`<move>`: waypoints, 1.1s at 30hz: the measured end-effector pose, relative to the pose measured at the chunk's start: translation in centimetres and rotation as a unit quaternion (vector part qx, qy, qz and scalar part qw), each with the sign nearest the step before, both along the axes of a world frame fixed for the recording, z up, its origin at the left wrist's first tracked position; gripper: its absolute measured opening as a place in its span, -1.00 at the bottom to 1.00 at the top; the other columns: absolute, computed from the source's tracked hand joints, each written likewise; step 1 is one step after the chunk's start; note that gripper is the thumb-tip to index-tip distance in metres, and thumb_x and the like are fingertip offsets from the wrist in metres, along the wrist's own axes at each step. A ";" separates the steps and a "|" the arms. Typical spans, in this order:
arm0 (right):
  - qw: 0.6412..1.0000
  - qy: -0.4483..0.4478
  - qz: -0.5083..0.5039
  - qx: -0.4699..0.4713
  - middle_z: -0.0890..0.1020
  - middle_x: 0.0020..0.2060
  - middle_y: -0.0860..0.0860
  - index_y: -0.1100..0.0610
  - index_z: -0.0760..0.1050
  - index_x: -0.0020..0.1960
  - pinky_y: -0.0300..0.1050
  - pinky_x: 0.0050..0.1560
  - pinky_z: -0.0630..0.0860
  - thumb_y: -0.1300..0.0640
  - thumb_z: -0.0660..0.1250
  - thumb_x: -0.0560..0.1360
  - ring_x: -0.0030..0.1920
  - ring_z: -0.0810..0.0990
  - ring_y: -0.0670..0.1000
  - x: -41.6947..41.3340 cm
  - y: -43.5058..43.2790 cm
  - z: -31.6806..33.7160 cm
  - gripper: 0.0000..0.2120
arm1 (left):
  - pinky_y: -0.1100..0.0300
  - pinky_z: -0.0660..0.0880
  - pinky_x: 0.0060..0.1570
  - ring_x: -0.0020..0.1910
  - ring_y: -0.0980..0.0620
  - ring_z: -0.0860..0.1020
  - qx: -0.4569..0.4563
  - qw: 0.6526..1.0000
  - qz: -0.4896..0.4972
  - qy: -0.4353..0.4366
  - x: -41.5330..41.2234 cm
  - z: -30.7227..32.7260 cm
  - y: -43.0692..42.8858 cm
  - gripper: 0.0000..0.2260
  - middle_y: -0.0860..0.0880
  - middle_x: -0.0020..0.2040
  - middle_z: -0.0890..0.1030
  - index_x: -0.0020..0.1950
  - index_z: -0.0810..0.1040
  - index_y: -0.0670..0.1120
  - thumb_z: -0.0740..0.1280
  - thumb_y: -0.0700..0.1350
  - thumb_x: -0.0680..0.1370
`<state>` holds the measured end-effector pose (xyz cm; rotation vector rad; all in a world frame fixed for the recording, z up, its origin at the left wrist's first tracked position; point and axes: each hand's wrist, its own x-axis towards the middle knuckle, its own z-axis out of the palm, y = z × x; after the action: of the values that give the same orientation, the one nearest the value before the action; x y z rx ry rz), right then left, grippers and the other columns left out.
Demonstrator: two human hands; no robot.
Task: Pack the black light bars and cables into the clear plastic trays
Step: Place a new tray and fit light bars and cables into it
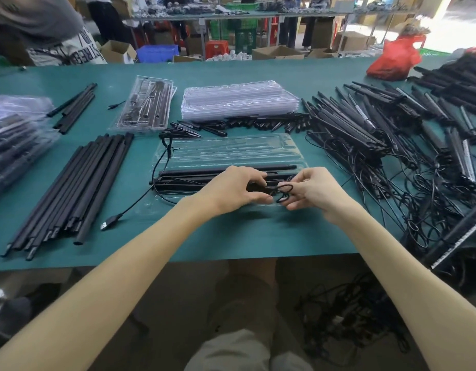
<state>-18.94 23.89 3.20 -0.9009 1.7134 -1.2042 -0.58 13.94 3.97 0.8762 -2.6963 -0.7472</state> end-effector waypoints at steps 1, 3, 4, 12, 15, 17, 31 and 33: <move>1.000 -0.007 -0.003 -0.001 0.70 -0.35 0.21 0.25 0.46 -0.12 -0.21 -0.42 0.60 0.26 0.50 0.48 -0.29 0.74 0.13 0.0 0.0 0.0 -0.80 | 0.11 0.31 0.45 0.40 0.07 0.44 -0.003 1.000 -0.007 0.006 0.0 0.0 0.1 -0.55 0.05 0.41 0.52 0.26 0.64 -0.05 0.52 0.14 0.45; 1.000 -0.021 -0.011 -0.003 0.70 -0.36 0.21 0.26 0.46 -0.12 -0.21 -0.42 0.60 0.30 0.48 0.49 -0.29 0.74 0.15 0.0 0.0 -0.1 -0.81 | 0.21 0.26 0.41 0.36 0.04 0.42 -0.023 0.999 -0.012 0.023 -0.1 -0.2 0.5 -0.51 0.00 0.34 0.53 0.29 0.61 -0.07 0.54 0.11 0.43; 1.000 -0.026 -0.014 -0.005 0.70 -0.36 0.21 0.26 0.45 -0.12 -0.20 -0.42 0.60 0.31 0.48 0.49 -0.29 0.74 0.15 0.0 0.0 -0.1 -0.81 | 0.21 0.24 0.39 0.32 0.05 0.38 -0.030 0.999 -0.010 0.032 -0.2 -0.3 0.7 -0.51 0.01 0.29 0.51 0.29 0.61 -0.04 0.55 0.11 0.42; 0.999 -0.033 -0.023 -0.007 0.70 -0.36 0.20 0.25 0.45 -0.11 -0.20 -0.40 0.61 0.30 0.49 0.48 -0.28 0.74 0.17 0.2 0.0 0.0 -0.80 | 0.34 0.35 -0.05 -0.12 0.26 0.44 0.024 0.995 -0.027 0.088 0.0 -0.8 0.3 -0.69 0.06 -0.09 0.56 0.03 0.64 0.06 0.58 0.12 0.38; 0.999 -0.030 -0.030 -0.007 0.70 -0.33 0.22 0.25 0.46 -0.11 -0.19 -0.39 0.62 0.28 0.50 0.48 -0.27 0.74 0.18 0.3 0.2 -0.1 -0.79 | 0.31 0.44 -0.32 -0.38 0.20 0.51 0.116 0.981 -0.032 0.155 -0.2 -1.1 0.6 -0.83 0.06 -0.29 0.64 -0.13 0.60 0.02 0.57 0.01 0.44; 0.999 -0.025 -0.031 -0.004 0.71 -0.30 0.23 0.27 0.49 -0.11 -0.17 -0.39 0.62 0.26 0.51 0.48 -0.26 0.74 0.18 0.4 0.2 -0.1 -0.81 | 0.33 0.44 -0.38 -0.43 0.18 0.52 0.134 0.973 -0.026 0.186 -0.5 -1.4 0.7 -0.85 0.04 -0.33 0.65 -0.16 0.59 -0.01 0.54 -0.03 0.48; 0.997 -0.055 -0.051 -0.001 0.67 -0.37 0.15 0.37 0.59 -0.13 -0.19 -0.42 0.60 0.26 0.49 0.48 -0.33 0.73 0.13 0.8 0.8 0.2 -0.83 | 0.40 0.30 -0.38 -0.46 0.24 0.40 0.099 0.987 -0.017 0.123 -1.2 -1.8 0.7 -0.71 0.18 -0.45 0.55 -0.27 0.52 0.04 0.49 0.18 0.48; 0.996 -0.076 -0.056 0.002 0.67 -0.38 0.14 0.40 0.58 -0.09 -0.19 -0.40 0.61 0.28 0.48 0.48 -0.35 0.72 0.12 0.7 0.7 0.2 -0.83 | 0.29 0.41 -0.31 -0.40 0.19 0.48 0.102 0.988 -0.017 0.115 -1.2 -1.8 0.7 -0.65 0.09 -0.37 0.63 -0.21 0.57 -0.02 0.53 0.24 0.41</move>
<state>-18.25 24.63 3.43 -0.7001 1.6610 -1.3069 -1.80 14.66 2.13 0.7377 -2.4690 -1.0754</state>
